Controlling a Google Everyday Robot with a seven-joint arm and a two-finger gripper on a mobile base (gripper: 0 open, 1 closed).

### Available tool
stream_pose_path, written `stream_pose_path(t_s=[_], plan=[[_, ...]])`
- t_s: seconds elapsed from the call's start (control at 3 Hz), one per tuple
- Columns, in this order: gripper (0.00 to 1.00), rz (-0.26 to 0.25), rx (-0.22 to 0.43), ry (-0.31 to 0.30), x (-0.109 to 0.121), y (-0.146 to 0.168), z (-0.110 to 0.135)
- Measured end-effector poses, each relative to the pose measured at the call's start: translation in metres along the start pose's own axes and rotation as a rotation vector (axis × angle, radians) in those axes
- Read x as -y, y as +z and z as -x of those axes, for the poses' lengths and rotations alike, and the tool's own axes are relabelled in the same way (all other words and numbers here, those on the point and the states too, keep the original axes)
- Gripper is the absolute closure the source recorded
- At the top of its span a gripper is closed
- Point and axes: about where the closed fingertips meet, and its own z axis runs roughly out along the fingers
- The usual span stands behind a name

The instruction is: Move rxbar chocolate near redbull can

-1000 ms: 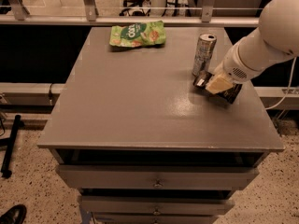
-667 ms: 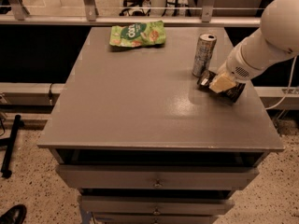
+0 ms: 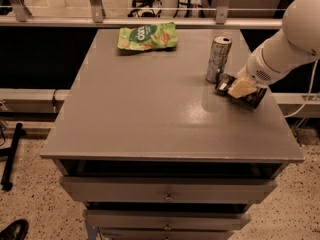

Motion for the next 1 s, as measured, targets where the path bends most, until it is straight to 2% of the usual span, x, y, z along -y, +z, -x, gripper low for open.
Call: stream_pose_path(t_s=[0.33,0.67,1.0], plan=[[0.08,-0.005,0.011,-0.002,0.001,-0.004,0.006],[0.00,-0.031,0.060,0.010,0.006,-0.020,0.016],[0.00,-0.067,0.088,0.037,0.011,-0.037,0.014]])
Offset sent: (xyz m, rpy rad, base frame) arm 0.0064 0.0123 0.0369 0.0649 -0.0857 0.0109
